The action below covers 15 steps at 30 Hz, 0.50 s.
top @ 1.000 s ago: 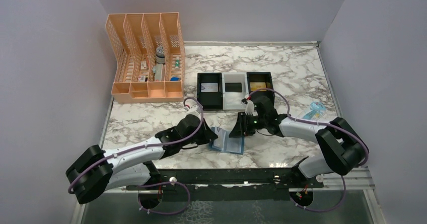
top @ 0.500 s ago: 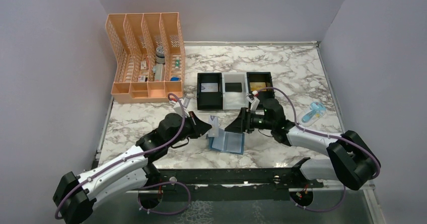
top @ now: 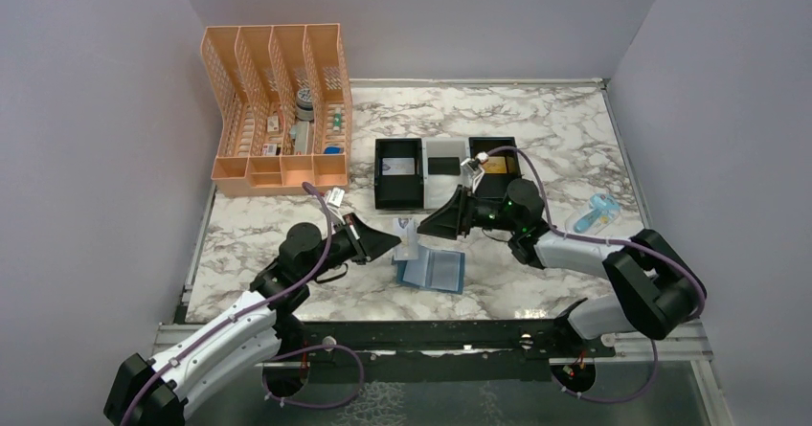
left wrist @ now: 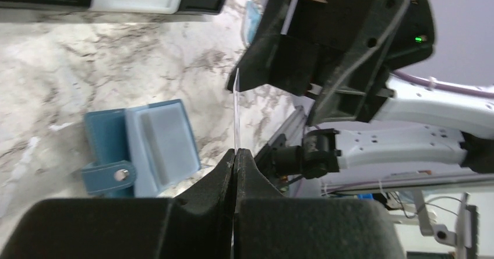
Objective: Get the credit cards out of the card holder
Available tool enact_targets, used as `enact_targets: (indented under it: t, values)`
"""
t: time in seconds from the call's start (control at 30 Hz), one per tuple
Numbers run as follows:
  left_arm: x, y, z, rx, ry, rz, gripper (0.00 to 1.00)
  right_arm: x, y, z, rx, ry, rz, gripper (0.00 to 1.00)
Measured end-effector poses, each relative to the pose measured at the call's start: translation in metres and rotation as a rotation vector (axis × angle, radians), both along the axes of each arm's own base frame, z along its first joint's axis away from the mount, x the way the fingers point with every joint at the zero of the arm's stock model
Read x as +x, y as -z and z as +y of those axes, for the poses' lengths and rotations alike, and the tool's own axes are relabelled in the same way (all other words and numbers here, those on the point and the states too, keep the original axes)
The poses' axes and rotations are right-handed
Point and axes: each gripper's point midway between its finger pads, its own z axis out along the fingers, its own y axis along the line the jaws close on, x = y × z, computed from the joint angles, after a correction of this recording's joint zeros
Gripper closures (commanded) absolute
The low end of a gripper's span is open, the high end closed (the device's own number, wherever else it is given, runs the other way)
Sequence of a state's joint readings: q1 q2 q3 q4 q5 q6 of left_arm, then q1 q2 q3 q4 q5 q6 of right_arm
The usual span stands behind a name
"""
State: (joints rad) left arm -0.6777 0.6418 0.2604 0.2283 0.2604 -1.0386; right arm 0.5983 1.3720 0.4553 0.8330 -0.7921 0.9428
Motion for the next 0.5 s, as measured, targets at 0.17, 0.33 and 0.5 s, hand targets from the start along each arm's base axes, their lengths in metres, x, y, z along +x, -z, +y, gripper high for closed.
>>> enact_targets:
  t: [0.17,0.33,0.5]
  values:
    - [-0.007,-0.021,-0.007,-0.076,0.058,-0.041,1.0,-0.005,-0.004,0.008,0.048,-0.078,0.033,0.4]
    - [-0.011,-0.032,-0.008,-0.11,0.079,-0.068,1.0,-0.013,-0.01,0.008,0.072,-0.127,0.042,0.46]
    - [-0.011,-0.036,-0.009,-0.124,0.081,-0.069,1.0,-0.019,-0.013,0.009,0.08,-0.156,0.044,0.57]
